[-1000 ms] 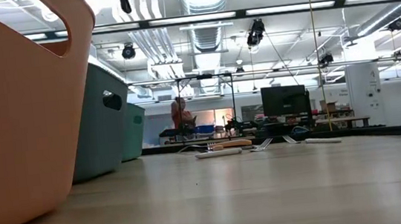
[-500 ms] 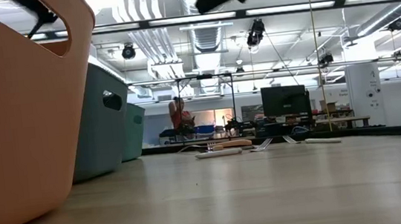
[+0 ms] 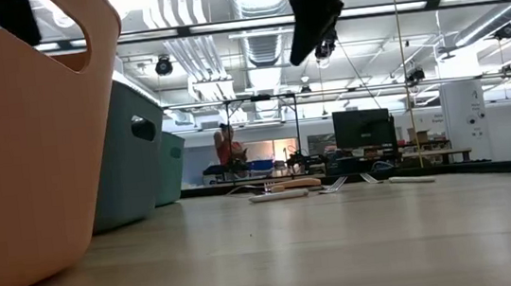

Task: Sort silverware by color (type)
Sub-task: Put the white fork into the orange bin

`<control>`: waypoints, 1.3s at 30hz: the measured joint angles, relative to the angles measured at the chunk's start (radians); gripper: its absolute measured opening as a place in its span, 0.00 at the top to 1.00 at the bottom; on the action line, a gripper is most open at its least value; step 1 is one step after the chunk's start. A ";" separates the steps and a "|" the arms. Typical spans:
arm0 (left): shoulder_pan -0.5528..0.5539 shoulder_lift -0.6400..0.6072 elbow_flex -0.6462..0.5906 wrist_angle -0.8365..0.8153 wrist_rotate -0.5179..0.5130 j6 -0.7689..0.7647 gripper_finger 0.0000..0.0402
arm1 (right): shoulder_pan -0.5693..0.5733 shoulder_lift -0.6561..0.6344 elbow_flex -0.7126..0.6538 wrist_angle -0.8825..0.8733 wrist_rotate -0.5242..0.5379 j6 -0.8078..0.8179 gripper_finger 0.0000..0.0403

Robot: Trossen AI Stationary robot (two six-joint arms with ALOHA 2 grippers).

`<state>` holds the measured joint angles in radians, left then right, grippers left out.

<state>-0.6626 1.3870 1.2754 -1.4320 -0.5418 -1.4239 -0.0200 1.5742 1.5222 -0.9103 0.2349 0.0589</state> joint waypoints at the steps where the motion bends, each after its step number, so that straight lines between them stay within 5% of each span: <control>1: 0.000 0.000 0.019 0.002 -0.018 -0.002 0.78 | -0.013 0.000 -0.006 -0.003 -0.018 -0.012 0.70; 6: 0.001 0.000 0.143 0.019 -0.154 -0.033 0.71 | -0.067 0.000 -0.089 0.064 -0.192 -0.187 0.69; 13: -0.001 0.000 0.315 0.082 -0.345 0.043 0.70 | -0.120 0.000 -0.318 0.404 -0.359 -0.502 0.74; 19: -0.002 0.000 0.385 0.081 -0.394 0.107 0.71 | -0.168 0.000 -0.429 0.514 -0.368 -0.583 0.77; 32: -0.001 -0.027 0.400 -0.099 -0.428 0.104 0.71 | -0.256 0.035 -0.540 0.665 -0.360 -0.495 0.77; 39: -0.001 -0.030 0.399 -0.114 -0.428 0.132 0.71 | -0.234 0.170 -0.526 0.659 -0.143 -0.564 0.77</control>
<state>-0.6640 1.3566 1.6749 -1.5456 -0.9702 -1.2919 -0.2544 1.7446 0.9967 -0.2510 0.0921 -0.5054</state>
